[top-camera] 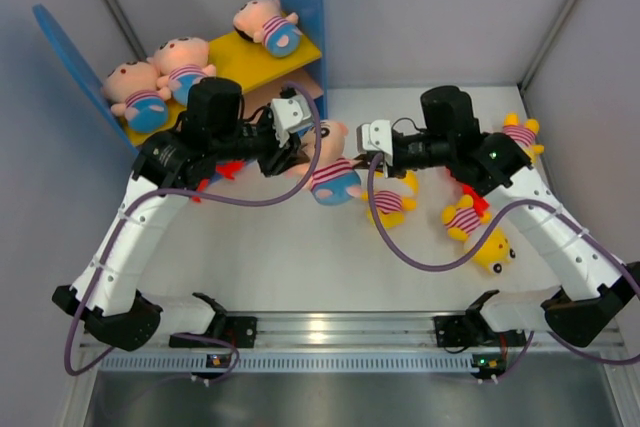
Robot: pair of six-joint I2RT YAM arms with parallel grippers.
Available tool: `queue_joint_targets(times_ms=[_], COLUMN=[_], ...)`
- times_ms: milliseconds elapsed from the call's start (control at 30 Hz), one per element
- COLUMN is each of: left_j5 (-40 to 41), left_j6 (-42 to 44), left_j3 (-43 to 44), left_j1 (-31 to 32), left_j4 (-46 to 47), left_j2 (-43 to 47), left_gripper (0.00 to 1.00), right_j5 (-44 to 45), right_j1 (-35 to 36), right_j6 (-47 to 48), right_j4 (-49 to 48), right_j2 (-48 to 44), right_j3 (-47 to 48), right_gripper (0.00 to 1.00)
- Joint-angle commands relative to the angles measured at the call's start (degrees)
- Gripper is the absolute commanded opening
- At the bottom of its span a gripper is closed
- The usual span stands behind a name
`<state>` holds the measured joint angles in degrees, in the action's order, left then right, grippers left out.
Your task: Place and organize the stuffed toys onto the shelf
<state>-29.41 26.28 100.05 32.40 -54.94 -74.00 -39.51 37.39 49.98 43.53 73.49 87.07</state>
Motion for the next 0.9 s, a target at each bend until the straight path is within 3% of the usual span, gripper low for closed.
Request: queue_joint_targets(times_ms=[0, 100, 167, 333, 600, 767, 867], left_j5=[5.84, 6.56, 5.24, 4.36, 1.11, 9.8, 12.61], left_j6=[1.57, 3.07, 2.99, 3.6, 0.18, -0.71, 2.27], left_j3=[-0.12, 1.89, 5.31, 9.99, 5.34, 2.35, 2.78], left_j1=[0.12, 0.12, 0.12, 0.03, 0.2, 2.75, 4.51], left_j4=[0.8, 0.88, 0.88, 0.88, 0.88, 0.88, 0.88], left_j2=[0.08, 0.26, 0.26, 0.6, 1.4, -0.97, -2.29], left_gripper=[0.57, 0.85, 0.92, 0.95, 0.94, 0.97, 0.97], right_j5=[-0.58, 2.76, 3.73, 7.06, 16.2, 21.66, 20.45], right_j1=[0.67, 0.67, 0.67, 0.67, 1.81, 3.74, 4.62], right_j6=[-11.87, -18.31, -20.35, -28.34, -38.26, -41.8, -43.21], right_j4=[-9.41, -10.49, -9.17, -7.67, -13.64, -18.65, -22.16], right_j2=[-2.56, -1.96, -0.9, 4.19, 8.24, 7.98, 7.63], right_j3=[0.04, -0.85, 1.08, 5.82, 7.68, 7.07, 6.28], right_gripper=[0.0, 0.0, 0.0, 0.0, 0.0, 0.0, 0.0])
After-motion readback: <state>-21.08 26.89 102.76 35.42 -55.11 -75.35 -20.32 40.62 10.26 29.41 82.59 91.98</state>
